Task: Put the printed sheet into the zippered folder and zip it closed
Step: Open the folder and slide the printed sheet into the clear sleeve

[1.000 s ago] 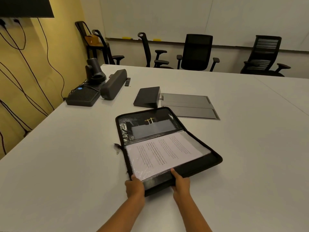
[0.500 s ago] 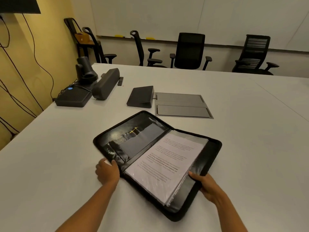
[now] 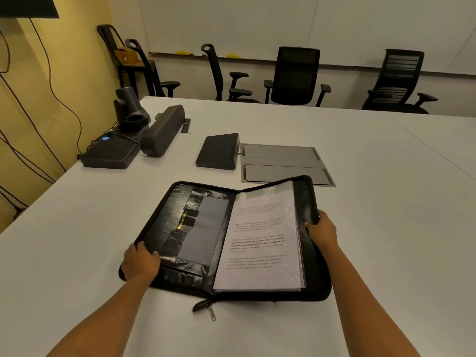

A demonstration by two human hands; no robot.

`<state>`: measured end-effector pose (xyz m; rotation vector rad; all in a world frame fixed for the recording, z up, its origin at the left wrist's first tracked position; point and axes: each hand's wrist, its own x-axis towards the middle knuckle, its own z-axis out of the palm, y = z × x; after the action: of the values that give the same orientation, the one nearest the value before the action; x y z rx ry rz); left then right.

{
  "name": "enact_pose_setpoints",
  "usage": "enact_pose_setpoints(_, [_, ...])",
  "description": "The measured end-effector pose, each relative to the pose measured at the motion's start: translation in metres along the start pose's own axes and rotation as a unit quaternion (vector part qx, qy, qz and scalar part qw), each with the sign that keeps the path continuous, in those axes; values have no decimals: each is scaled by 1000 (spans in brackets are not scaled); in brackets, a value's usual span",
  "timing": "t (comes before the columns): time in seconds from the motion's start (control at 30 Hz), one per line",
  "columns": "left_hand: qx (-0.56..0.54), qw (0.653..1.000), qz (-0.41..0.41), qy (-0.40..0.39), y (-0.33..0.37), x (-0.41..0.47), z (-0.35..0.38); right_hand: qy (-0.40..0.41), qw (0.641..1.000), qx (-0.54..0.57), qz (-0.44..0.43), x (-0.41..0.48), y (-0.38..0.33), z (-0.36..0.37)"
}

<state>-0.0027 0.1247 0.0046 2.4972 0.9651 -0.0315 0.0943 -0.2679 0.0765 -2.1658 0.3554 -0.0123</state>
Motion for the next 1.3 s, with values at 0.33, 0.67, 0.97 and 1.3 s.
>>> enact_pose_setpoints(0.33, [-9,997,-72,-35,5,35,-7,-41,990,-131,-32,40,-16,24])
enact_pose_setpoints(0.67, [-19,984,-136,110,10,31,-20,-169,961,-219,20,50,26,45])
enact_pose_setpoints(0.97, [-18,987,-95,129,38,12,-54,-190,929,-315,-46,8,50,76])
enact_pose_setpoints(1.3, [-134,989,22,54,94,-28,-119,-166,924,-334,-84,-38,74,70])
